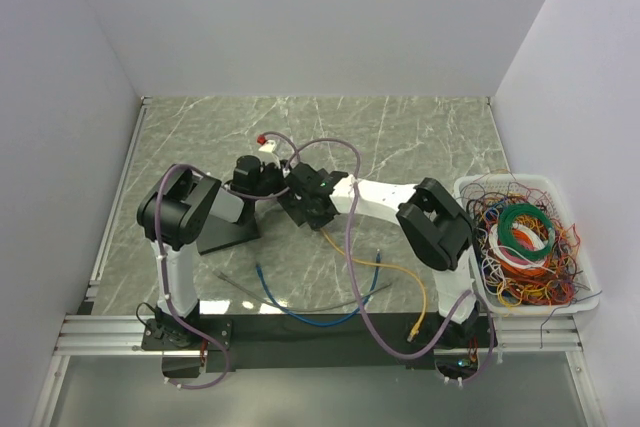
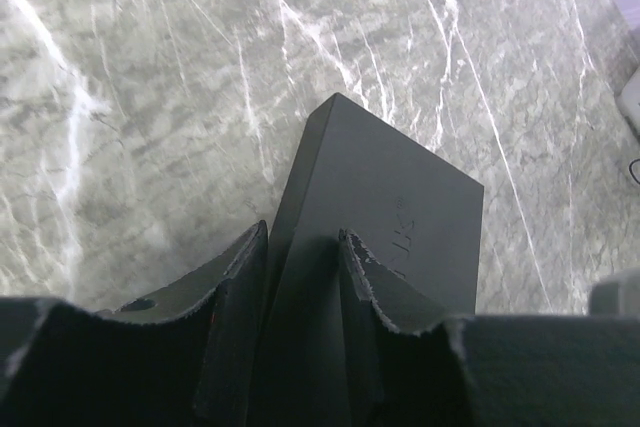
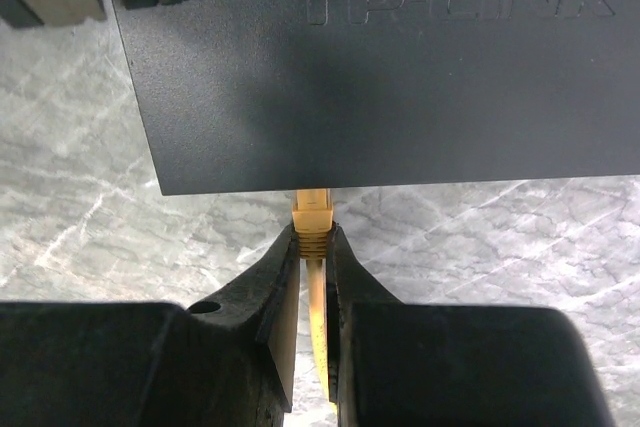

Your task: Insert the plug into the switch port

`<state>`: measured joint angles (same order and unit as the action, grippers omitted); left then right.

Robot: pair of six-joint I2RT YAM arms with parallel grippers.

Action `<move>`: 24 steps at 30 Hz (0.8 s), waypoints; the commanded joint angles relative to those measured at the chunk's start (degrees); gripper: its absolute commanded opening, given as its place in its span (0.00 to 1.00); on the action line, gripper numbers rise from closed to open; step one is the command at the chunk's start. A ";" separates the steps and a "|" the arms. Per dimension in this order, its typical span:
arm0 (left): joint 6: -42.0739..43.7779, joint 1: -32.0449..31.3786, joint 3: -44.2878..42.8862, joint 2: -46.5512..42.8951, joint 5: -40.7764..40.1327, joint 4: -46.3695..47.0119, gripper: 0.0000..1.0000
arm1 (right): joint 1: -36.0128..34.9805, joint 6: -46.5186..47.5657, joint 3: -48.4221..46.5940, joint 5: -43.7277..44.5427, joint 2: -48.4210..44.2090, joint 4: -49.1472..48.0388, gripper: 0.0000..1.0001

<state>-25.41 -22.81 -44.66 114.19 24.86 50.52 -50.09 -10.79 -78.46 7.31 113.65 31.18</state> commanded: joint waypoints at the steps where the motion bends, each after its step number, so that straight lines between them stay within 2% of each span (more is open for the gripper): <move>1: -1.39 -1.63 2.56 3.67 8.01 -9.66 0.25 | 2.36 -2.13 -6.80 2.01 1.58 -17.99 0.00; 12: -2.98 -0.75 2.21 5.43 9.77 -9.57 0.22 | 4.99 -9.69 -4.33 1.31 1.58 -32.48 0.00; 24: -2.54 -1.89 0.63 6.04 6.00 -13.16 0.18 | 6.31 -11.10 -18.47 -5.11 5.79 -28.29 0.00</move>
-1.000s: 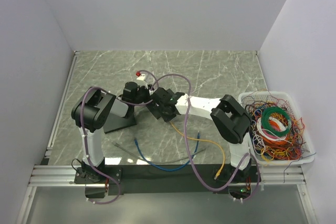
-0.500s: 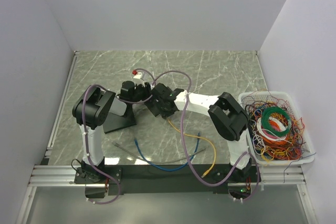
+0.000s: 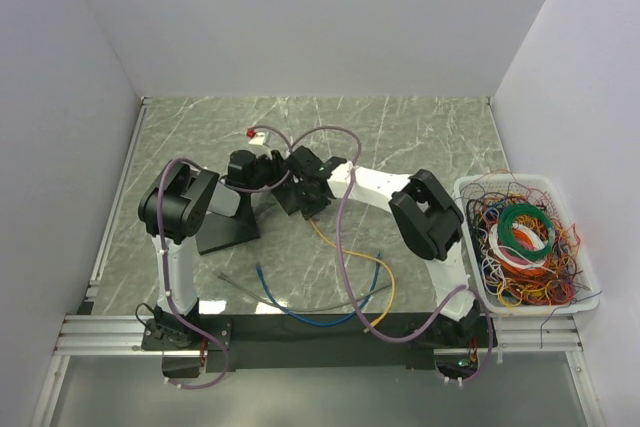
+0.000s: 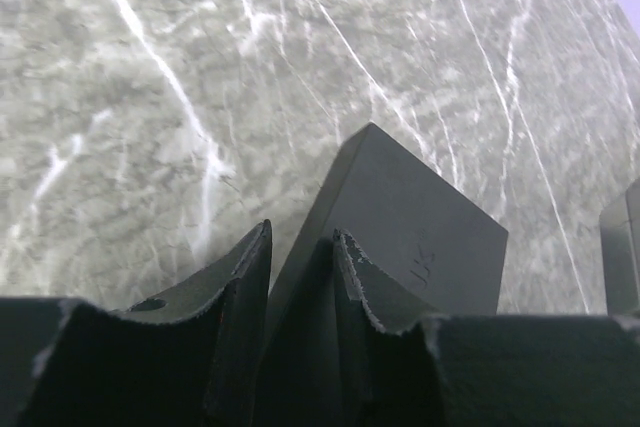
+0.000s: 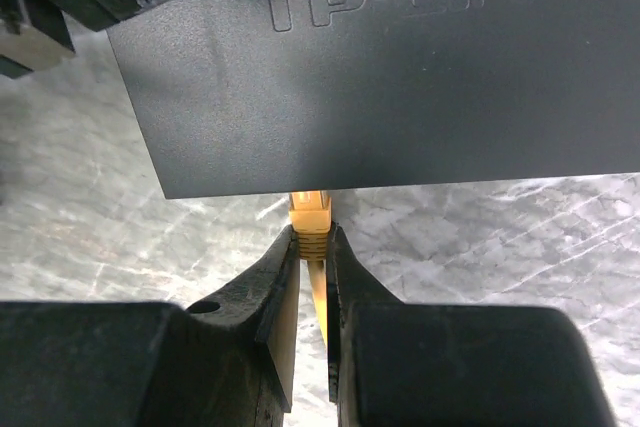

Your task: Insert the plug into the switch port

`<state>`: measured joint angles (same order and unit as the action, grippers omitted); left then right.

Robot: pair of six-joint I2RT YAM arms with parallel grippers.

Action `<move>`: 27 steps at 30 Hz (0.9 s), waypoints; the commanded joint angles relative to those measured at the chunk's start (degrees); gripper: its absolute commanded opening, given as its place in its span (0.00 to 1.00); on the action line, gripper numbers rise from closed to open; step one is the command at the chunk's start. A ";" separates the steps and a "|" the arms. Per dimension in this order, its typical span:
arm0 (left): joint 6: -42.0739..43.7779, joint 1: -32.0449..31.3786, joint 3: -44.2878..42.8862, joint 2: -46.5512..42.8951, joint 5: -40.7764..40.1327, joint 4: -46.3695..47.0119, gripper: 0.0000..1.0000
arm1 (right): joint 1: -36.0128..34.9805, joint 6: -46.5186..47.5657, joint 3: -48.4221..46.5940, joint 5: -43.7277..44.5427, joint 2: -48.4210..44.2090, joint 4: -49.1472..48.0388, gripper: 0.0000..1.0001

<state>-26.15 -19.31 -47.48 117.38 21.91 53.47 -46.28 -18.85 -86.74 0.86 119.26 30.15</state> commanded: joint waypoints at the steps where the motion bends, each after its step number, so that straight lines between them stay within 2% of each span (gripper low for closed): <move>1: -1.54 -5.65 3.36 2.85 8.33 -16.64 0.18 | 2.60 -3.29 -11.60 1.16 0.44 -26.29 0.00; 6: -1.18 -6.35 3.10 2.76 7.18 -17.35 0.16 | 3.30 -4.17 -20.90 1.86 3.95 -19.54 0.00; 11: -0.92 -6.53 2.75 2.85 7.18 -17.96 0.16 | 4.71 -4.96 -24.97 1.33 7.03 -17.93 0.00; 19: -1.18 -6.18 2.13 3.38 7.53 -18.40 0.17 | 5.59 -4.53 -20.76 1.33 6.95 -19.43 0.00; 22: -1.88 -5.30 2.13 3.91 8.14 -17.97 0.19 | 5.68 -4.09 -16.55 1.51 5.46 -20.39 0.00; 25: -2.67 -4.33 3.09 3.91 9.81 -16.04 0.25 | 5.76 -3.48 -10.83 1.42 3.26 -22.15 0.00; 27: -3.37 -3.37 3.71 3.99 11.39 -13.85 0.34 | 5.76 -3.21 -6.53 1.51 1.59 -23.47 0.00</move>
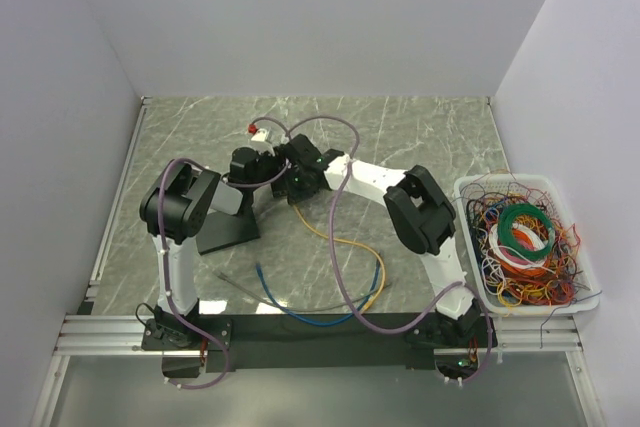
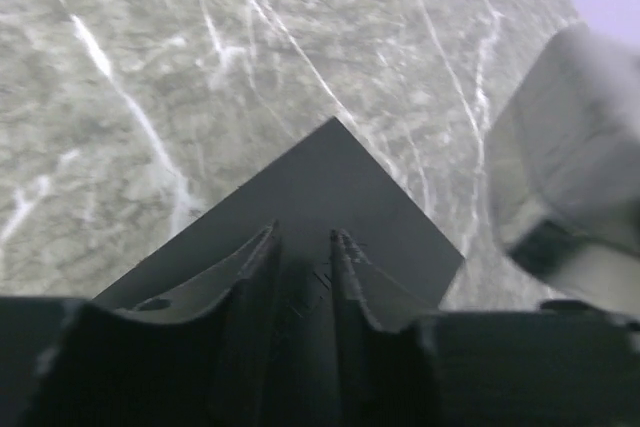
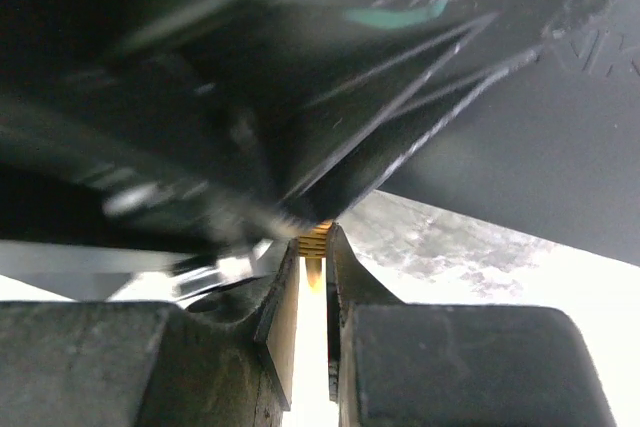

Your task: Insert the plug into the switch port

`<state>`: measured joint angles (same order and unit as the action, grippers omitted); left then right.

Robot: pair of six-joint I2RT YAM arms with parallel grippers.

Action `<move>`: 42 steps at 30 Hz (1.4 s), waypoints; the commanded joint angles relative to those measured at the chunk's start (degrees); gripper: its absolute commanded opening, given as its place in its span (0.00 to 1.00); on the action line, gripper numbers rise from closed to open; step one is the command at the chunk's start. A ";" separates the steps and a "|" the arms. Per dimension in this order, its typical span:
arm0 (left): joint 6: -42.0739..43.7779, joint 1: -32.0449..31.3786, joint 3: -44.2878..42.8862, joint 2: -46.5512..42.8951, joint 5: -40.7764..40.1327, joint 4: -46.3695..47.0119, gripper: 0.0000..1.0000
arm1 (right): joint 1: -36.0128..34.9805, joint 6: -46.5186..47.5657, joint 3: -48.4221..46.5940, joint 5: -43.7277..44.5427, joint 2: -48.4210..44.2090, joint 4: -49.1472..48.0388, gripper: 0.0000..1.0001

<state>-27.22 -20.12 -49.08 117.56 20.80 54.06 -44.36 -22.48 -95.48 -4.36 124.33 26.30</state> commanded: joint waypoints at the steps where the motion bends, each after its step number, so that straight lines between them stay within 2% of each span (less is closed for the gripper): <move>1: -2.74 -2.21 5.66 3.82 13.04 -13.73 0.36 | 3.75 0.59 3.62 6.91 -4.01 -19.97 0.00; 2: -3.01 -1.60 5.66 4.08 13.39 -13.29 0.40 | 3.75 0.68 6.33 7.00 -4.97 -20.93 0.00; 8: -3.63 -1.15 6.28 4.08 13.83 -12.23 0.48 | 4.02 0.77 12.59 7.96 -7.17 -22.70 0.00; 16: -4.50 -0.89 7.42 3.03 13.66 -10.91 0.50 | 4.98 1.30 17.78 9.89 -10.51 -23.32 0.02; 19: -4.77 -0.97 7.77 1.36 11.47 -12.05 0.50 | 5.77 2.35 20.33 11.64 -12.53 -22.70 0.08; 22: -6.08 -0.97 7.86 -0.48 9.79 -13.72 0.50 | 7.09 3.32 22.00 13.14 -13.85 -22.00 0.22; 23: -6.87 -0.97 7.86 -1.71 9.35 -14.24 0.49 | 7.53 3.58 22.27 13.32 -14.12 -21.74 0.31; 26: -8.46 -1.06 8.38 -6.26 4.53 -17.05 0.49 | 9.02 4.64 22.53 13.94 -14.47 -21.12 0.43; 34: -9.69 -1.32 8.21 -20.68 -5.49 -30.14 0.48 | 12.09 8.41 16.57 18.15 -9.47 -17.69 0.60; 39: -9.95 -1.76 9.96 -28.07 -9.19 -35.25 0.48 | 15.79 9.38 12.08 18.08 -7.27 -16.02 0.63; 42: -10.39 -2.20 10.76 -32.21 -12.00 -38.41 0.48 | 17.02 9.56 6.20 16.93 -2.98 -14.62 0.64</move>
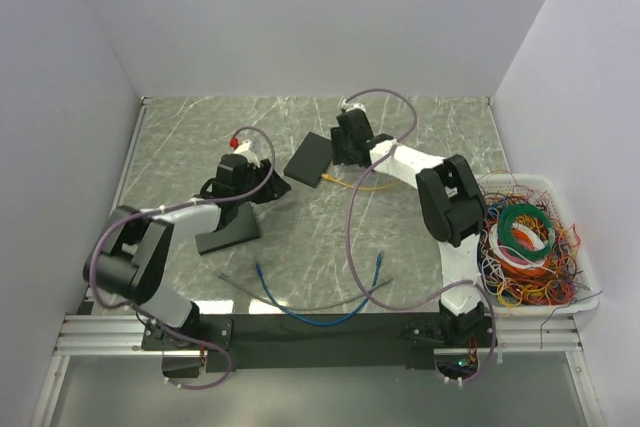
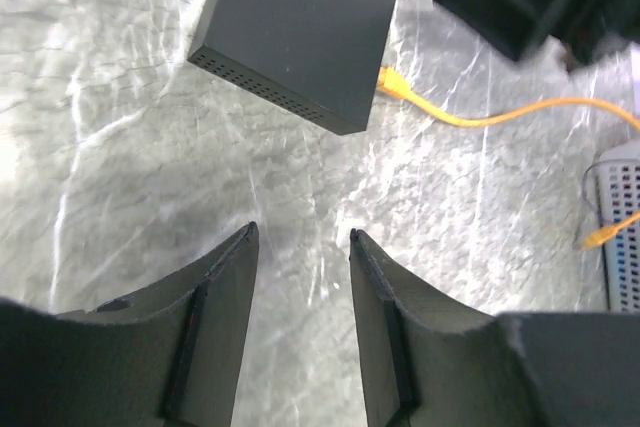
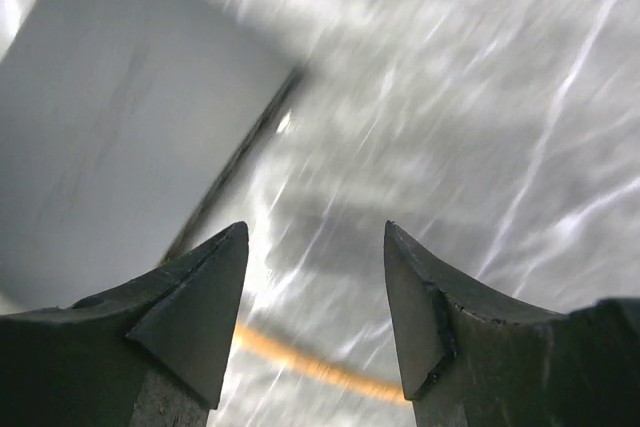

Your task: Insert the plug into the switch port

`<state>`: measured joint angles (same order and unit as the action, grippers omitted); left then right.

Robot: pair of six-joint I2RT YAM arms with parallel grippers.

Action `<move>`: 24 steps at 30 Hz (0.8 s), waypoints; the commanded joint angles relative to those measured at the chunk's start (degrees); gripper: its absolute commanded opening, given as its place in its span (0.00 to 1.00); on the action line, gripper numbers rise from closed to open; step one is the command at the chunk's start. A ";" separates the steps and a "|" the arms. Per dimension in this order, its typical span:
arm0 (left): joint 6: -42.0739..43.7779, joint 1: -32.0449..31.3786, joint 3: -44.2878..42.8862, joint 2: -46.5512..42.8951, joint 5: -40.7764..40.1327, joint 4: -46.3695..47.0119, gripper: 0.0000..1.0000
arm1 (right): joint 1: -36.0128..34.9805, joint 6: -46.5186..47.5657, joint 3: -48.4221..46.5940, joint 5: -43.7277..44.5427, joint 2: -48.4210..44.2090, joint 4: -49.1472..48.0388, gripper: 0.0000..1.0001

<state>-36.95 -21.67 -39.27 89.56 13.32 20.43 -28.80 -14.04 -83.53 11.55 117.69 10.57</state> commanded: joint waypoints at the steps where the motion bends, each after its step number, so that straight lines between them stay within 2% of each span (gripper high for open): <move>1: -0.93 -0.74 1.03 -6.31 -5.58 -5.74 0.47 | 1.55 1.21 -10.12 -0.20 4.91 1.82 0.64; 4: -2.33 -1.09 2.00 -11.66 -9.71 -9.34 0.47 | 1.55 0.86 -16.65 -1.44 7.38 7.09 0.64; 5: -2.69 -1.18 2.26 -13.17 -10.59 -10.22 0.47 | 1.46 0.42 -15.19 -3.10 5.99 5.18 0.64; 9: -3.30 -2.15 4.19 -21.16 -16.02 -15.23 0.47 | 0.59 -3.69 -1.05 -8.55 -4.64 -3.00 0.66; 10: -3.74 -3.02 4.98 -23.96 -18.31 -17.33 0.47 | -0.63 -5.36 5.76 -11.35 -9.27 -4.31 0.64; 12: -4.09 -3.20 5.95 -26.97 -20.25 -19.19 0.46 | -1.17 -6.69 7.83 -13.04 -11.67 -5.46 0.64; 15: -5.15 -3.82 7.97 -32.86 -22.02 -23.05 0.46 | -4.94 -8.98 16.61 -15.06 -14.58 -8.63 0.64; 20: -5.77 -3.91 8.77 -42.52 -25.36 -31.21 0.47 | -11.01 -10.65 17.17 -12.96 -12.40 -8.20 0.64; 24: -6.29 -4.17 9.20 -47.98 -28.17 -35.79 0.48 | -11.72 -10.74 13.57 -12.43 -7.14 -6.62 0.64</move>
<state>-41.78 -25.41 -30.48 44.80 -10.74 -9.78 -41.10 -23.40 -66.85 -1.80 107.59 5.13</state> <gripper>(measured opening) 0.474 0.643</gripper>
